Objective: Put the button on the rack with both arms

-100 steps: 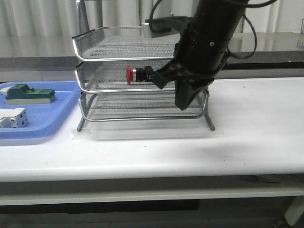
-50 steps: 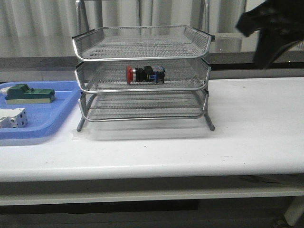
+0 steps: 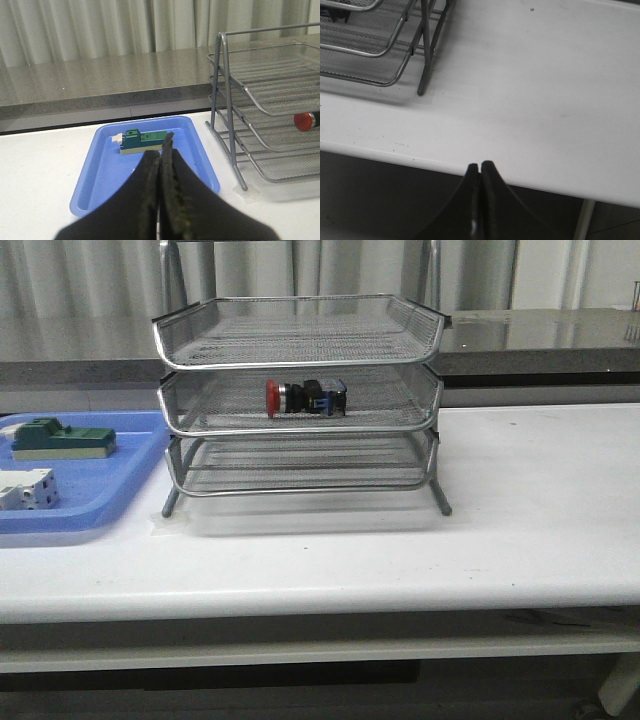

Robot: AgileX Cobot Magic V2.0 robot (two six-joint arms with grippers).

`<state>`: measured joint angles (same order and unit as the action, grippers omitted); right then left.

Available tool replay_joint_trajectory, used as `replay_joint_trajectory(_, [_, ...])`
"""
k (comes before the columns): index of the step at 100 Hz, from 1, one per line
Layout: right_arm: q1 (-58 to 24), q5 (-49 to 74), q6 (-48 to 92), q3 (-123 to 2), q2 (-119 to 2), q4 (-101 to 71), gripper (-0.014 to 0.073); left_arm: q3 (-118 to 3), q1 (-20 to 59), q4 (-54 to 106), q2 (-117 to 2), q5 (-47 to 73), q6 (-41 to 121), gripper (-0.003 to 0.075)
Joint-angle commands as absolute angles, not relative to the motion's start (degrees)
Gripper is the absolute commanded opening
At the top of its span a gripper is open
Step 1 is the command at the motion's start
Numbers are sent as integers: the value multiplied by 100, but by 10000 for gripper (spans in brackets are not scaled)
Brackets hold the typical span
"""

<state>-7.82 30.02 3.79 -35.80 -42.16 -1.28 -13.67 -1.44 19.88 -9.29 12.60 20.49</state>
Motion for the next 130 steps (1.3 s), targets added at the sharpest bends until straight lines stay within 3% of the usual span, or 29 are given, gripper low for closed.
replay_joint_trajectory(1, [-711,2484,348,-3420,-3644,-48,-63,-1522,-149,2087,-985,761,2002,-20])
replay_joint_trajectory(35, [-699,2650,344,-2880,-2273,-48,-65,-1522,-149,2087,-985,761,2002,-20])
replay_joint_trajectory(101, [-699,2643,349,-2867,-2269,43,-65,-1522,-149,2087,-985,761,2002,-20])
replay_joint_trajectory(130, [-634,1572,344,-1841,-1291,163,-65,-1522,-149,2087,-985,761,2002,-20])
